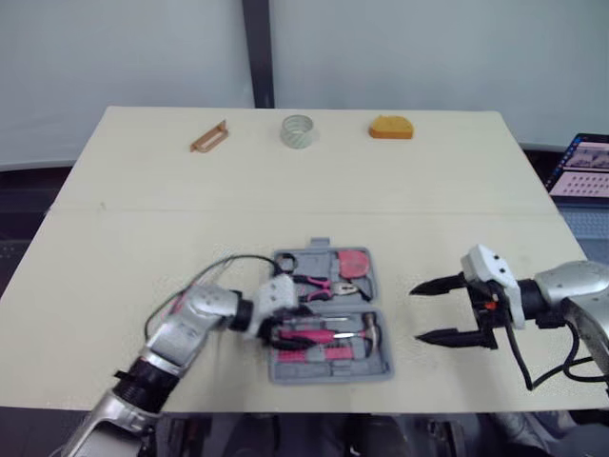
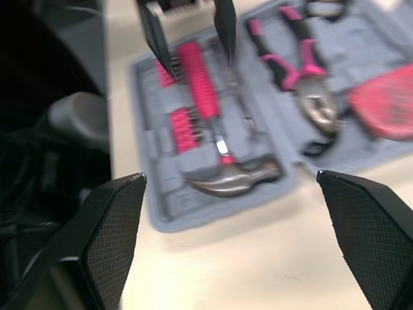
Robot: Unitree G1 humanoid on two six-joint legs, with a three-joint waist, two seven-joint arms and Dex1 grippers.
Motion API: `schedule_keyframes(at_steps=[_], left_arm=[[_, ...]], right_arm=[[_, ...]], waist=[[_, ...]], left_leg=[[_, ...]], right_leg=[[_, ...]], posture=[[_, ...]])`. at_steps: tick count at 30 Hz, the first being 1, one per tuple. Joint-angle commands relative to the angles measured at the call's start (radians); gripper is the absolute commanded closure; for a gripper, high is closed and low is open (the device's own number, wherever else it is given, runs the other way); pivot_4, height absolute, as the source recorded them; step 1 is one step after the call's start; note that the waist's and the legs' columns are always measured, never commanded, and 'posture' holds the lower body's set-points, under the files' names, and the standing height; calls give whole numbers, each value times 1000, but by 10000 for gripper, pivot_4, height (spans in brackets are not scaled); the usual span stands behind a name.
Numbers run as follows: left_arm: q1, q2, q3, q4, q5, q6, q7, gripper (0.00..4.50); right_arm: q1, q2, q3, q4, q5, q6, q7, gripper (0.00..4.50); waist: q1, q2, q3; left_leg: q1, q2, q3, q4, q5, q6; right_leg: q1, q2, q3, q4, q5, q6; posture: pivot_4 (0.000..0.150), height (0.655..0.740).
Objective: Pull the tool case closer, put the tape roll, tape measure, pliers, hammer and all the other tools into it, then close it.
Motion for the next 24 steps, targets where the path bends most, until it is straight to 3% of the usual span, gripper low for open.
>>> schedule_keyframes(at_steps=[1, 6, 14, 24], left_arm=[[66, 76, 169, -88, -88, 55, 8, 1076], [256, 163, 415, -81, -153, 49, 19, 1076], [514, 172, 763, 27, -182, -14, 91, 1076], [575, 179, 927, 270, -165, -191, 162, 1076]], right_arm=[[9, 8, -75, 21, 30, 23, -40, 0], [13, 44, -132, 74, 35, 40, -109, 0], [41, 105, -189, 201, 10, 7, -196, 0], [66, 140, -227, 348, -30, -89, -242, 0]], waist=[[-4, 0, 0], [-20, 0, 1], [-21, 1, 2], [-22, 2, 2]], left_leg=[[0, 0, 0, -1, 0, 0], [1, 0, 0, -3, 0, 0], [1, 0, 1, -4, 0, -1], [2, 0, 3, -6, 0, -1]], right_leg=[[0, 0, 0, 0, 0, 0], [0, 0, 0, -1, 0, 0], [-1, 0, 0, -1, 0, 0], [-2, 0, 1, -1, 0, 0]], posture=[[1500, 7400], [1500, 7400], [1500, 7400], [1500, 7400]])
